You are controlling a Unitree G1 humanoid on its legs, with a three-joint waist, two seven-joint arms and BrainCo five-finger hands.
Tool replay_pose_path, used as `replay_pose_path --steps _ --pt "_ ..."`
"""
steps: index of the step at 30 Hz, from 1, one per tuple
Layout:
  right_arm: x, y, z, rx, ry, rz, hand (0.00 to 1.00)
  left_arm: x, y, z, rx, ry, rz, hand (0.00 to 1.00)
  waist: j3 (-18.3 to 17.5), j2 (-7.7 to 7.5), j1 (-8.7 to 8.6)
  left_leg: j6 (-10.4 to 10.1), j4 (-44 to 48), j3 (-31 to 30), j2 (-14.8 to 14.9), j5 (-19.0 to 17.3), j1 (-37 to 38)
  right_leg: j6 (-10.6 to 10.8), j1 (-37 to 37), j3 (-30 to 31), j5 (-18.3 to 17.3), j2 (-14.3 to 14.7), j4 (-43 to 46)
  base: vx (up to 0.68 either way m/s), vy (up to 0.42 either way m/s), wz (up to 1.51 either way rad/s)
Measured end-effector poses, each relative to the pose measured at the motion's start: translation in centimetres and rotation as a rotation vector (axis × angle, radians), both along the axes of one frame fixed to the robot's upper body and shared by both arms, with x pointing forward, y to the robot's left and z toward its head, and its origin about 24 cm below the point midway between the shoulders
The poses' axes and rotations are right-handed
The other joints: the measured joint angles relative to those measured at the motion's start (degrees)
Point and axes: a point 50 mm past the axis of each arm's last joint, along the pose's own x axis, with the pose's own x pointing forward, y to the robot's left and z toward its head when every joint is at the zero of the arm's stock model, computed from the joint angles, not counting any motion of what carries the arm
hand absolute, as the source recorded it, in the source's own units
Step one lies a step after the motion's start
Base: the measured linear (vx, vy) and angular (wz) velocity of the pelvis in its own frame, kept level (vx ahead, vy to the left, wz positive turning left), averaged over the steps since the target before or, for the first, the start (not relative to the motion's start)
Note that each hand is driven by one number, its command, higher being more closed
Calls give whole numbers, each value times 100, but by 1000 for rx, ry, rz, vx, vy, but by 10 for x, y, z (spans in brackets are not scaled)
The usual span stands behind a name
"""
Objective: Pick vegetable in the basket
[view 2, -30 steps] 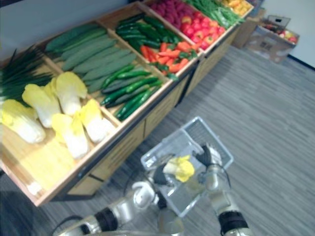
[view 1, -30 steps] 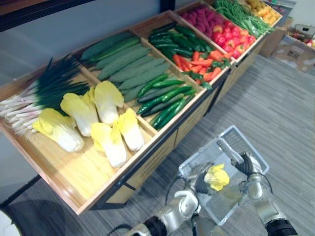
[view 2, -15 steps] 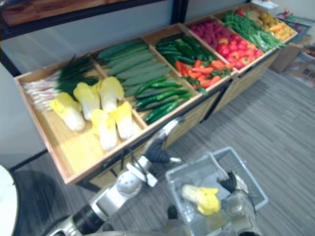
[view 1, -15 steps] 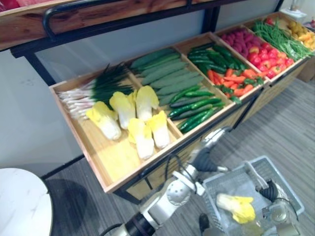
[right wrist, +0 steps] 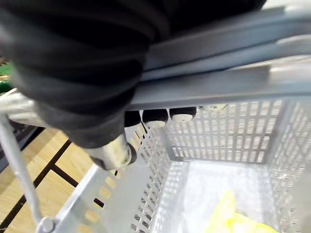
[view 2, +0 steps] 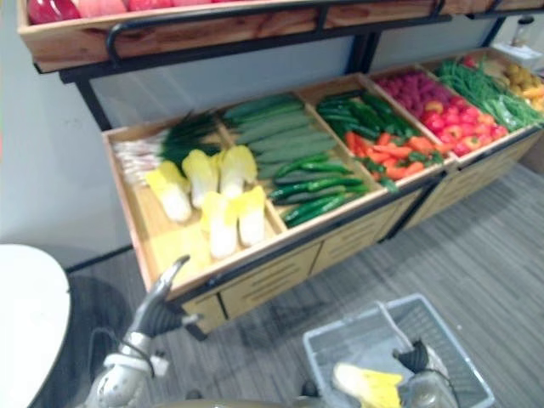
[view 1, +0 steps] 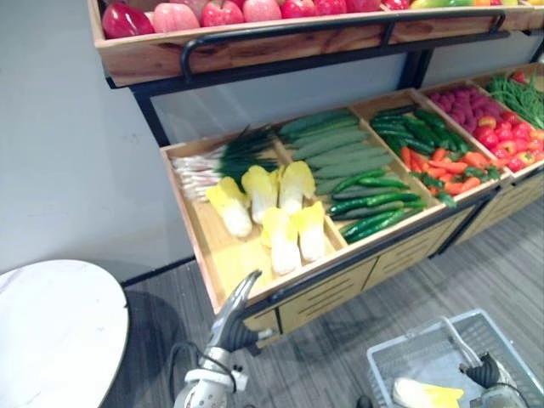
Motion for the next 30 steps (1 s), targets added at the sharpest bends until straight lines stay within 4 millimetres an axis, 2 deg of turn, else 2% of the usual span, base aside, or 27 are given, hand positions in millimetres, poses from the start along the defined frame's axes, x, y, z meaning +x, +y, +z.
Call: replay_pose_path --steps 4,6,8,9,10,13,15,17,18,21,23,27,30 --pt "1 1 1 0 -17 8 100 -19 16 -30 97 133 21 0 -18 8 11 9 0 -125 -46 -5 3 17 114 -142 -37 -41 -23 30 11 19" --pt "1 2 1 -3 -28 7 100 -33 25 -48 157 222 37 0 -29 16 90 13 1 -128 -61 -9 6 12 134 -152 -40 -53 -47 46 8 2" --pt "1 1 0 -9 -33 3 100 -43 30 -58 187 280 39 0 -31 13 148 19 1 -133 -70 -15 11 11 137 -156 -40 -60 -48 54 3 1" --pt "0 2 0 -10 -37 2 100 -52 33 -66 217 326 34 0 -30 13 146 31 1 -147 -78 -11 16 26 185 -179 -38 -65 -49 145 -5 7" --pt "-1 2 -1 -5 -40 6 100 -85 50 -89 320 508 37 0 -33 16 141 38 1 -164 -79 -59 168 11 314 -214 -87 -66 -40 137 -7 7" --pt "0 2 -1 -5 -44 6 100 -91 58 -92 358 544 58 0 -30 13 153 39 1 -161 -80 -67 169 10 317 -220 -92 -68 -45 40 -4 0" --pt "4 3 0 -3 -53 7 100 -103 64 -101 331 613 146 0 -31 19 150 42 1 -127 -82 -75 185 8 316 -200 -94 -69 -44 -2 0 -7" --pt "6 0 -1 19 -47 -39 100 -133 79 -125 181 899 502 0 -44 45 139 46 1 11 -74 -107 272 7 314 -91 -92 -64 -41 -12 0 -24" --pt "7 -1 -2 29 -37 -57 100 -143 80 -128 148 974 565 0 -42 48 131 42 1 46 -69 -113 311 8 314 -48 -91 -61 -35 -14 -2 -20" --pt "5 -2 -3 47 -22 -90 100 -148 73 -132 123 1035 547 0 -39 49 134 32 1 73 -69 -128 344 7 310 6 -92 -61 -17 -18 -5 -8" --pt "3 -4 -4 50 -17 -116 100 -144 68 -133 98 1030 550 0 -37 49 132 -5 1 94 -69 -167 347 8 307 18 -95 -61 -19 -11 1 -2" --pt "-15 -10 -10 85 -12 -259 100 -129 55 -136 -44 980 637 0 -8 29 124 -16 0 192 -64 -193 414 -7 320 83 -148 -60 -9 -10 1 -8" --pt "-24 -10 -13 99 -9 -315 100 -126 52 -137 -88 959 691 0 3 5 101 -22 0 232 -56 -207 451 -8 321 129 -150 -48 -9 13 2 -11"
